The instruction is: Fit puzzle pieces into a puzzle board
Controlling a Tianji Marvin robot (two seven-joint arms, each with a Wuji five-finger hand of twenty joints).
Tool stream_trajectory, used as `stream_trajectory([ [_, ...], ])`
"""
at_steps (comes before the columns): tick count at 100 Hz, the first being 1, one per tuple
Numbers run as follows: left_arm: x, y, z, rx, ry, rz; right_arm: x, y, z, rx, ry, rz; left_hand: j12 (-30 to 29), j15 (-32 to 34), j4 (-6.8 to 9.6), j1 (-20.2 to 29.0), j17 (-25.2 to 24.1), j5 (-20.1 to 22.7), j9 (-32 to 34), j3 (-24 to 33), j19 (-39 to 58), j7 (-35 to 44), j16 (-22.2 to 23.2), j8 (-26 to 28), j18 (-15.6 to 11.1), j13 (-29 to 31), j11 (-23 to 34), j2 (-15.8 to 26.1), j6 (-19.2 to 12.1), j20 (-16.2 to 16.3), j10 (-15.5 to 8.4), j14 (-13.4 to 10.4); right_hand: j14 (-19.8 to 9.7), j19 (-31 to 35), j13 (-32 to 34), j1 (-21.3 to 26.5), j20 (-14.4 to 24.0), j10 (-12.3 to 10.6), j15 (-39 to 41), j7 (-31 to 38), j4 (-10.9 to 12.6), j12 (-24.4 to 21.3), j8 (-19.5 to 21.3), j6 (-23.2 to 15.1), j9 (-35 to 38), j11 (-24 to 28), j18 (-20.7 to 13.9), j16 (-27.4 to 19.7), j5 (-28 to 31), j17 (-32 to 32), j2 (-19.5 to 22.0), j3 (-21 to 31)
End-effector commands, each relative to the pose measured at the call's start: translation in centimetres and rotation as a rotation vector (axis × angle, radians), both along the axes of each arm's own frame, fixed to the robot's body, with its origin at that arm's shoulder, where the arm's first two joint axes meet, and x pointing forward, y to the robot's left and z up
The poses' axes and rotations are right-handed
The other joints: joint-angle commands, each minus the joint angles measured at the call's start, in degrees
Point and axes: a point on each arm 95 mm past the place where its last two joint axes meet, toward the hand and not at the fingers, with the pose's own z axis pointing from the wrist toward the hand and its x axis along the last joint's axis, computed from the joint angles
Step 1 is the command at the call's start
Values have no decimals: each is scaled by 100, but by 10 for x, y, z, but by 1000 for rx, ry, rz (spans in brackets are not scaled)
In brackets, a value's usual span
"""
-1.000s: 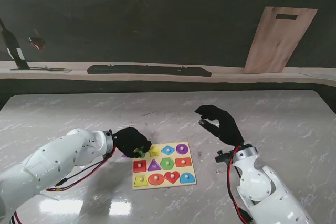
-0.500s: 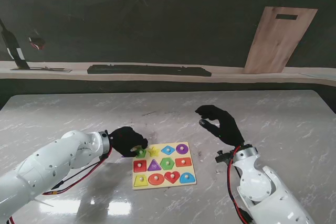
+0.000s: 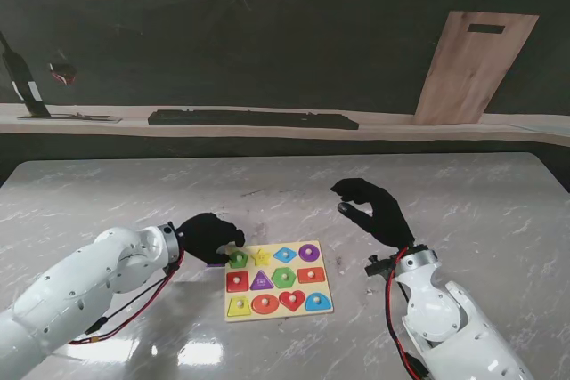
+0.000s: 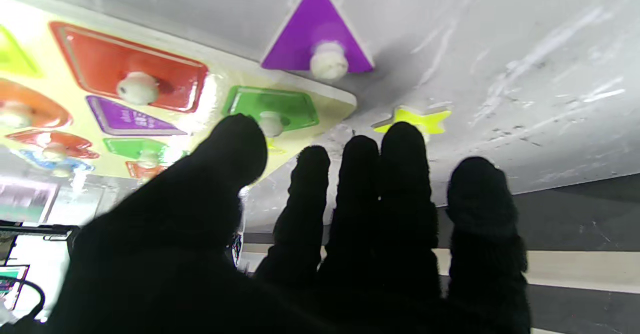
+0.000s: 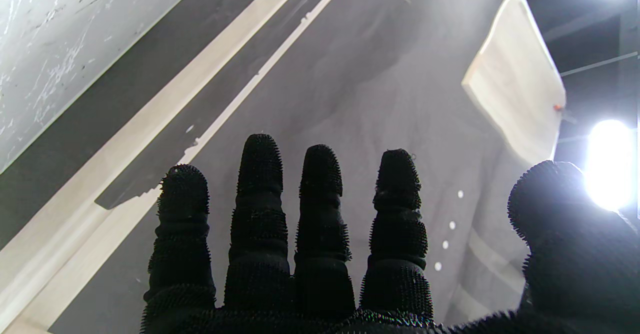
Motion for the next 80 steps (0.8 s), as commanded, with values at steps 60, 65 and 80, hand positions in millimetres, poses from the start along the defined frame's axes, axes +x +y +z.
stream_trajectory([
  [60,16,18,9,-70,-56,166,-2,5,-2,5,6,20,-820,-76,40,300,-45,485,203,-985,-72,-226,75,-191,-264,-18,-474,654,89,248,251,260,24,84,98,44,72,-16,62,48,130,59,-15,-158,117,38,64,49,135,-18,117,-84],
  [65,21,20,10,-66,-54,176,-1,5,-2,5,6,19,-860,-67,-50,434,-43,488,208,-1026,-71,-241,77,-253,-274,-15,-454,625,94,250,238,237,27,81,97,47,71,-17,61,43,130,60,-17,-155,117,39,63,48,125,-22,110,-84],
  [80,34,21,8,-67,-42,201,-1,5,-2,5,7,18,-867,-38,-75,554,-22,478,221,-1008,-56,-208,84,-275,-266,9,-405,553,137,255,252,246,23,83,103,50,72,-16,63,48,131,62,-15,-156,126,44,66,49,142,-17,113,-80],
])
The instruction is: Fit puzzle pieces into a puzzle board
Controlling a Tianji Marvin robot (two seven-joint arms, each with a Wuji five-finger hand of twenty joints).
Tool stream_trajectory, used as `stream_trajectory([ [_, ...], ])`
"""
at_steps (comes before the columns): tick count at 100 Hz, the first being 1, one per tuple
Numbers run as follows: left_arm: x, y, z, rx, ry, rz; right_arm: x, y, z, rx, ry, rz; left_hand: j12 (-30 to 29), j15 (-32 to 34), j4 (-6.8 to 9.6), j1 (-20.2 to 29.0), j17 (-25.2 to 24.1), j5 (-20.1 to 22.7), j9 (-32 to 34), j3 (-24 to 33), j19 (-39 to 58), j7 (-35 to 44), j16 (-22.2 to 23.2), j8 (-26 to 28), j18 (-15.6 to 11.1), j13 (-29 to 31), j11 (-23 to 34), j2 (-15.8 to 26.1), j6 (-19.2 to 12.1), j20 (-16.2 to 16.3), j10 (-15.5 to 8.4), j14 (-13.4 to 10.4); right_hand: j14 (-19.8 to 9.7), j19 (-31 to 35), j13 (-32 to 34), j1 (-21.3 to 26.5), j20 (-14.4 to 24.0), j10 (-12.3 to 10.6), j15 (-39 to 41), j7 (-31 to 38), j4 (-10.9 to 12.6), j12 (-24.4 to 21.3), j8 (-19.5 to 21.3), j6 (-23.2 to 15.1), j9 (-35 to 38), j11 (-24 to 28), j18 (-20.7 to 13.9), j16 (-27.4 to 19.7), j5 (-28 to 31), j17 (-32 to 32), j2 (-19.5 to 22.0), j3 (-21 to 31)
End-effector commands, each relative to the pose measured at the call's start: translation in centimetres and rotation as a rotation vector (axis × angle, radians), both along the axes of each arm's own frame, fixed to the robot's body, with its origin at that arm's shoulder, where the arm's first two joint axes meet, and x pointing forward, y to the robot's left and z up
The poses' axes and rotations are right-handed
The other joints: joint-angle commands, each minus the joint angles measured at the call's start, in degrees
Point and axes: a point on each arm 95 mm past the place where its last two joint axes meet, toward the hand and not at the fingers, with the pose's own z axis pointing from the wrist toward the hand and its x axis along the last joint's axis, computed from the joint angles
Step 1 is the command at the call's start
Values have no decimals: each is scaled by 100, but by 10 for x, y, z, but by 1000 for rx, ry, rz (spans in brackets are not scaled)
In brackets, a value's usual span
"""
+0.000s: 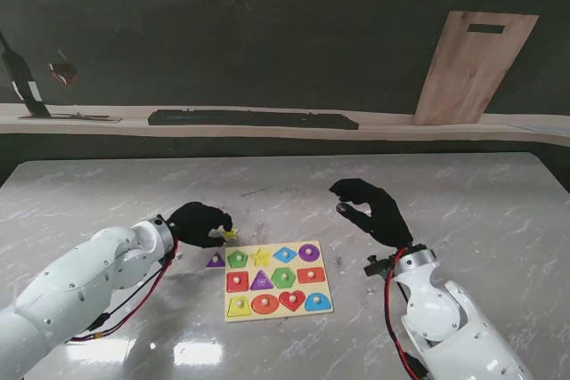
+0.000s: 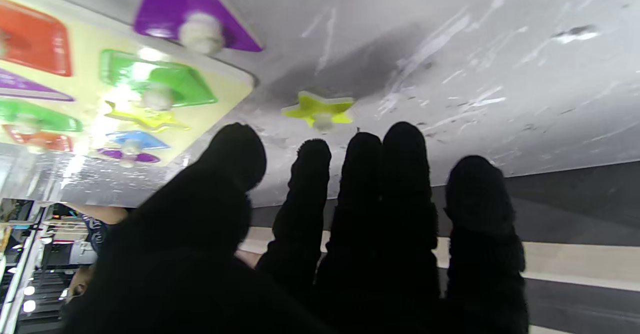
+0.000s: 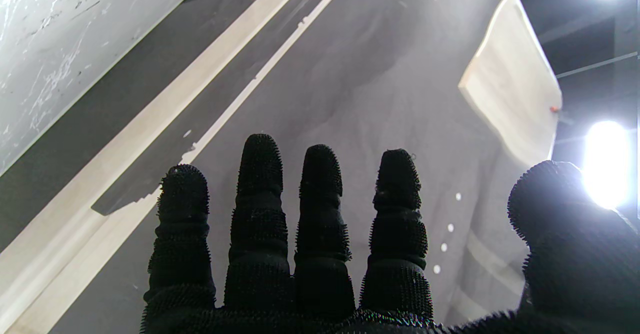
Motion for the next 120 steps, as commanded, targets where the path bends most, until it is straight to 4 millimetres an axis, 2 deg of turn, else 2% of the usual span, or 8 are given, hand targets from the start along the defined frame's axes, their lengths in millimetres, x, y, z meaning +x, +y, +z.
stream_trajectory([
  [1,12,-1,8,-11,-18,20,-2,3,-2,3,4,5,-38,86,-77,122,26,105,75,-8,82,-71,84,-127,-264,46,-28,-80,107,166,114,165,18,84,105,47,72,-13,63,50,131,62,-14,-155,124,44,66,49,146,-17,114,-81],
  [29,29,-10,3,-32,-12,51,-1,2,-1,6,3,-1,-21,198,1,-64,98,40,89,57,137,-37,103,-116,-261,90,89,-120,180,178,118,168,23,83,120,50,70,-7,70,55,131,68,-14,-134,173,60,58,51,184,-14,111,-78],
  [52,34,-14,0,-15,-13,39,-1,1,-1,9,2,-6,111,339,-50,-319,214,151,241,-13,235,307,85,88,-238,180,348,-160,137,186,74,167,25,84,122,48,69,-2,71,58,130,69,-12,-138,178,65,58,51,193,-13,111,-80],
  [69,36,-13,-5,-14,-1,49,-1,1,-1,9,3,-7,155,358,-172,-104,227,145,252,-41,252,560,64,160,-242,191,397,-360,51,180,68,152,28,82,120,44,68,-9,70,56,130,68,-13,-127,181,66,54,51,193,-21,113,-81],
  [74,36,-13,-6,-12,1,50,-1,1,-1,9,4,-8,186,371,-280,4,229,104,259,-88,257,824,53,203,-241,192,430,-451,-11,174,49,163,27,83,121,48,68,-7,72,59,130,69,-11,-130,183,67,58,52,200,-15,109,-80],
  [82,36,-12,-8,-7,6,49,-1,1,0,9,3,-9,216,372,-345,110,236,50,275,-149,266,1141,37,273,-248,183,451,-549,-86,170,26,148,29,83,123,47,68,-6,74,58,130,69,-11,-130,182,67,61,53,198,-15,108,-81],
  [120,37,-12,-12,-1,17,37,0,1,-1,7,7,-8,201,366,-379,272,239,-1,257,-194,274,1325,12,220,-268,167,418,-590,-154,165,21,152,32,84,122,44,68,-4,73,61,130,69,-9,-130,183,68,62,52,199,-15,110,-82],
])
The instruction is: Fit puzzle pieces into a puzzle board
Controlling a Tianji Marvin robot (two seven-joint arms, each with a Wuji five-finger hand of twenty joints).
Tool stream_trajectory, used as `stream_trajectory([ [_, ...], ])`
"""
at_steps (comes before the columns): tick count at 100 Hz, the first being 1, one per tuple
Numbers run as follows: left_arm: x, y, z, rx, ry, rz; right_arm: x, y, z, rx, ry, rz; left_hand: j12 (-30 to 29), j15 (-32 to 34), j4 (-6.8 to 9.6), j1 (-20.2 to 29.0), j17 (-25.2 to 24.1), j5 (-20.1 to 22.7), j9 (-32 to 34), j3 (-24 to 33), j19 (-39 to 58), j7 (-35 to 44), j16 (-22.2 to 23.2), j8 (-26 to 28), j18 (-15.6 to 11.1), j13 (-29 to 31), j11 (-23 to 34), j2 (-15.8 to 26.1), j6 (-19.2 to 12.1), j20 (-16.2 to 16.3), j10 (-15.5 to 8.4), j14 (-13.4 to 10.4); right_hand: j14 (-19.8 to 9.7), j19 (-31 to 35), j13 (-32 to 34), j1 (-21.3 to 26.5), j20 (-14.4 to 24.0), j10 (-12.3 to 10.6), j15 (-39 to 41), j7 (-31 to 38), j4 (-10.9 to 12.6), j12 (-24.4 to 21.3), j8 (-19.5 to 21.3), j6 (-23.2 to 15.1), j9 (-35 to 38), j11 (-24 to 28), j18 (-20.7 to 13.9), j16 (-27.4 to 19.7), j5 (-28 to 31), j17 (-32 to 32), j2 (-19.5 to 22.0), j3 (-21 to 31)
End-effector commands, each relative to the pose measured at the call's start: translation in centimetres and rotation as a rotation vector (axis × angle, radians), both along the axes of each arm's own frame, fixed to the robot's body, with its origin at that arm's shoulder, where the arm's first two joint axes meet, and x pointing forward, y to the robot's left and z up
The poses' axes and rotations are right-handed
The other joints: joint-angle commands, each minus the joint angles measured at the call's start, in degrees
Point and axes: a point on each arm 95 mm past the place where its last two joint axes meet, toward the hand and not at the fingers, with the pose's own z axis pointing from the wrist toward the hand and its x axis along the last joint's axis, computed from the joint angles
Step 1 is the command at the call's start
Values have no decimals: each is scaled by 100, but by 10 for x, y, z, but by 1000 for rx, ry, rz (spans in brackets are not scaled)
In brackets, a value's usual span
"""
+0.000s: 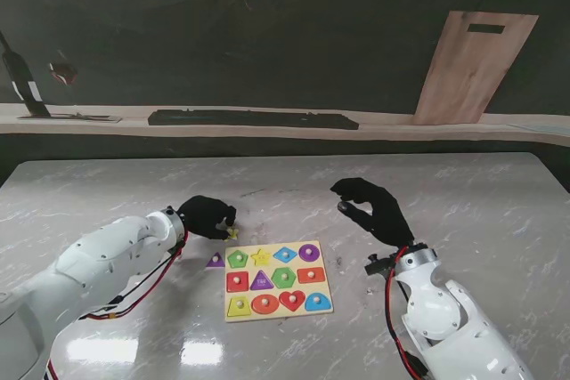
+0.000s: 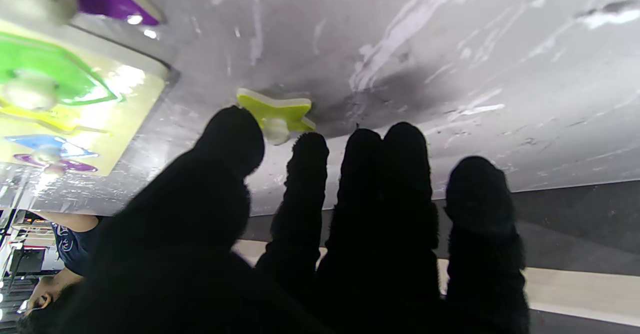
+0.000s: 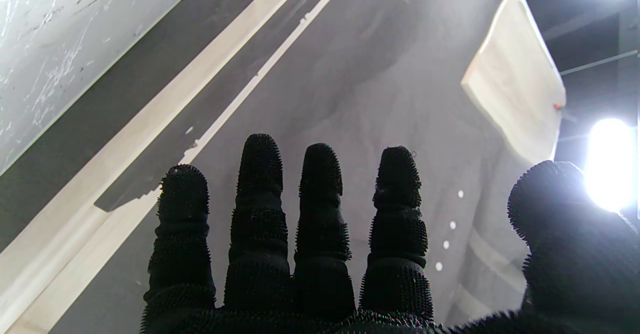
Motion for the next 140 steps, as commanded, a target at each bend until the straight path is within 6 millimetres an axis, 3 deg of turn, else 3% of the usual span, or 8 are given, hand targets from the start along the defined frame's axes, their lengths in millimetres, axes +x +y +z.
stream_trajectory([
  [1,2,-3,3,-8,-4,-3,-2,2,-2,4,6,1,73,156,-373,158,35,-6,41,-138,210,154,12,34,-267,45,107,-75,-67,115,15,148,29,84,123,43,68,-8,73,61,130,67,-9,-129,121,66,60,52,86,-16,111,-81],
  [54,4,-4,-4,6,21,-15,-1,2,-3,2,6,-1,52,173,-344,756,20,0,78,-1055,200,686,-4,-148,-263,48,148,275,-220,107,1,148,26,82,124,51,67,2,74,63,130,67,-9,-133,125,65,60,52,98,-15,110,-83],
  [74,4,-5,-5,9,29,-12,-1,2,-3,3,5,-1,51,178,-329,861,15,43,104,-1111,195,719,-6,-162,-235,49,154,514,-252,108,-1,177,25,82,123,53,67,-3,72,56,130,69,-10,-135,134,68,64,51,78,-16,106,-83],
  [78,4,-5,-5,8,30,-10,-1,2,-3,3,5,-1,47,183,-253,1131,10,61,110,-1515,189,751,-15,-178,-230,46,153,665,-259,113,3,187,22,83,121,53,67,5,71,64,130,68,-7,-124,130,66,60,51,96,-13,112,-84],
  [93,4,-5,-5,6,32,-9,-1,2,-3,3,4,-1,303,176,-247,1412,6,208,218,-1499,179,892,-28,-204,-210,56,91,804,-404,117,-33,215,30,83,124,53,67,-5,72,63,130,69,-7,-129,133,66,57,51,98,-16,114,-84],
  [102,4,-5,-5,7,32,-10,-1,1,-3,3,4,-1,369,166,-218,1491,3,247,268,-1441,176,894,-33,-221,-196,52,74,796,-436,118,-61,235,27,82,120,57,67,-6,71,62,131,69,-7,-130,130,66,57,51,95,-16,109,-84],
  [114,4,-5,-5,9,34,-16,-1,1,-3,3,3,-2,485,195,-235,1344,138,418,550,-779,277,849,-69,-308,-194,222,-163,569,-284,142,52,213,30,83,124,54,67,-3,71,61,131,69,-8,-133,132,66,57,51,94,-14,110,-84],
  [140,4,-6,-6,9,39,-25,-1,1,-2,4,3,-5,410,471,-194,920,642,736,999,298,758,970,-137,-459,-299,746,115,87,2,97,318,100,38,81,122,56,67,0,72,70,131,69,-5,-129,135,65,59,52,117,-16,111,-83],
])
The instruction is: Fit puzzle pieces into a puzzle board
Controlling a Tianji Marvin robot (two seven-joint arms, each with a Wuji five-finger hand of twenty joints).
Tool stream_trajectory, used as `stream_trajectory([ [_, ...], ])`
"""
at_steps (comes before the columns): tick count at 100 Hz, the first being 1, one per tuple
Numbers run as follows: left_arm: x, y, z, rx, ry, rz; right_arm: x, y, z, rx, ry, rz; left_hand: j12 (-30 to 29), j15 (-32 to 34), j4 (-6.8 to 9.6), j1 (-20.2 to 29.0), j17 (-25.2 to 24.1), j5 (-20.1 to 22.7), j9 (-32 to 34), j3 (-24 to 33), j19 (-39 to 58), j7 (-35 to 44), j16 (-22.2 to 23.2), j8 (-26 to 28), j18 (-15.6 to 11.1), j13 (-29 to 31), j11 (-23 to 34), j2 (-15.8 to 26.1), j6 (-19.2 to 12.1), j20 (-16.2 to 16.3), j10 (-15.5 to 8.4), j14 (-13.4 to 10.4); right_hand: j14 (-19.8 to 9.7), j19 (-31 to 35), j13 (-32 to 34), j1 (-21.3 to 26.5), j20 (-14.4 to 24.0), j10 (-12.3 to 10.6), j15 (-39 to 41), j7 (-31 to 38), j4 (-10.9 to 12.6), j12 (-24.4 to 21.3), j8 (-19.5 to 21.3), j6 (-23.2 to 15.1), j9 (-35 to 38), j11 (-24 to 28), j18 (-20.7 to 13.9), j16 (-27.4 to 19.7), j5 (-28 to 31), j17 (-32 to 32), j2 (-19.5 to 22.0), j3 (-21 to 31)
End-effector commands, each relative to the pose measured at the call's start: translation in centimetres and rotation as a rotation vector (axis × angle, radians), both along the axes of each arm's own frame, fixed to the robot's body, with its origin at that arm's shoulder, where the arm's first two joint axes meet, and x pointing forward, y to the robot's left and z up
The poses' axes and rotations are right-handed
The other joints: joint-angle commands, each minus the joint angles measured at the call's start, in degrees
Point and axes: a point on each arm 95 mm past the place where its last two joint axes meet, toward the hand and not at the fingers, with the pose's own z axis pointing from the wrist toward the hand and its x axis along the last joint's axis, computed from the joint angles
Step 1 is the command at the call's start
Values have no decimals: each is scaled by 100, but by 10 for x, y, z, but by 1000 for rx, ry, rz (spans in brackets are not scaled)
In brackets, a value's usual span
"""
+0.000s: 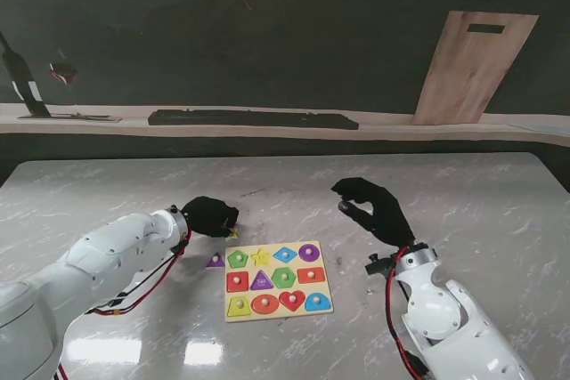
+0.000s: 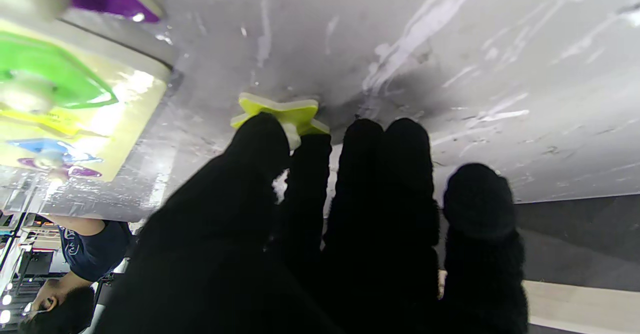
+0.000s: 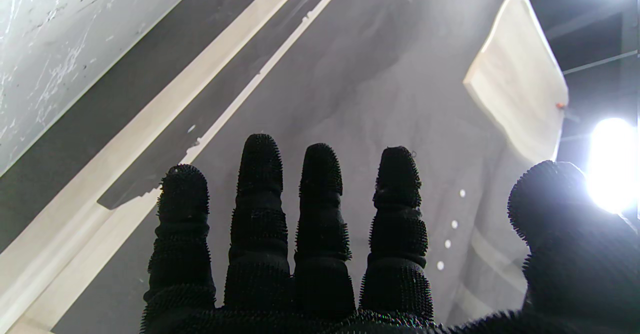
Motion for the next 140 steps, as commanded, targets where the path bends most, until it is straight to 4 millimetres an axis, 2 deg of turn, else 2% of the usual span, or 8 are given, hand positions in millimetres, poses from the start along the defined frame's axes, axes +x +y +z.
stream_trajectory([
  [1,-2,0,-3,6,11,-7,-2,2,-2,5,2,0,8,263,-47,94,147,470,188,555,371,340,-65,-76,-299,265,188,-177,-146,95,282,-7,35,81,123,55,67,1,72,72,131,68,-4,-128,134,65,57,52,122,-15,113,-83],
  [15,-2,0,-3,-2,8,-20,-2,2,-2,7,2,0,135,387,129,-260,239,485,264,1029,493,561,-74,4,-437,335,415,-343,-296,18,216,-155,29,81,120,56,67,-6,71,75,131,70,-3,-132,139,67,62,51,140,-14,116,-83],
  [24,-1,0,-1,-16,-5,-26,-2,2,-2,8,2,-1,276,407,206,-382,173,416,207,1196,469,669,-65,78,-498,250,484,-387,-518,-17,114,-219,34,80,127,61,67,2,73,65,131,70,-6,-138,140,68,62,52,119,-16,113,-83],
  [45,0,0,7,-50,-37,-19,-2,2,-2,9,5,2,342,408,230,-436,140,356,172,1249,453,704,-62,89,-526,185,456,-364,-652,-33,10,-215,20,80,123,54,67,-10,73,53,132,74,-9,-143,144,77,57,52,81,-19,116,-87],
  [68,-3,-7,13,-99,-27,-9,-1,2,-2,8,5,1,431,421,260,-473,105,389,198,1310,424,744,-49,109,-490,159,473,-433,-693,-41,-14,-162,18,82,125,53,68,-5,78,54,132,76,-10,-127,143,85,53,54,71,-16,118,-85],
  [97,-16,-34,18,-148,1,-65,-1,2,-2,10,6,6,589,500,285,-567,141,434,265,1616,428,842,-4,73,-349,172,456,-561,-590,-22,51,-50,25,82,128,59,67,-8,79,60,132,74,-11,-121,155,85,58,53,92,-15,117,-85],
  [110,-22,-44,17,-156,20,-102,-1,2,-3,13,7,12,763,719,305,-687,304,460,360,1839,551,961,92,78,-324,291,618,-647,-553,7,84,-85,23,82,130,54,67,-7,80,60,131,74,-11,-120,158,86,54,53,93,-17,114,-87],
  [140,-31,-61,14,-146,60,-164,-2,3,-3,16,12,24,1109,1081,369,-809,547,416,446,2021,789,1112,290,115,-449,450,934,-674,-481,-22,71,-250,35,84,148,55,68,2,90,79,131,77,-5,-119,187,94,61,58,143,-11,113,-87],
])
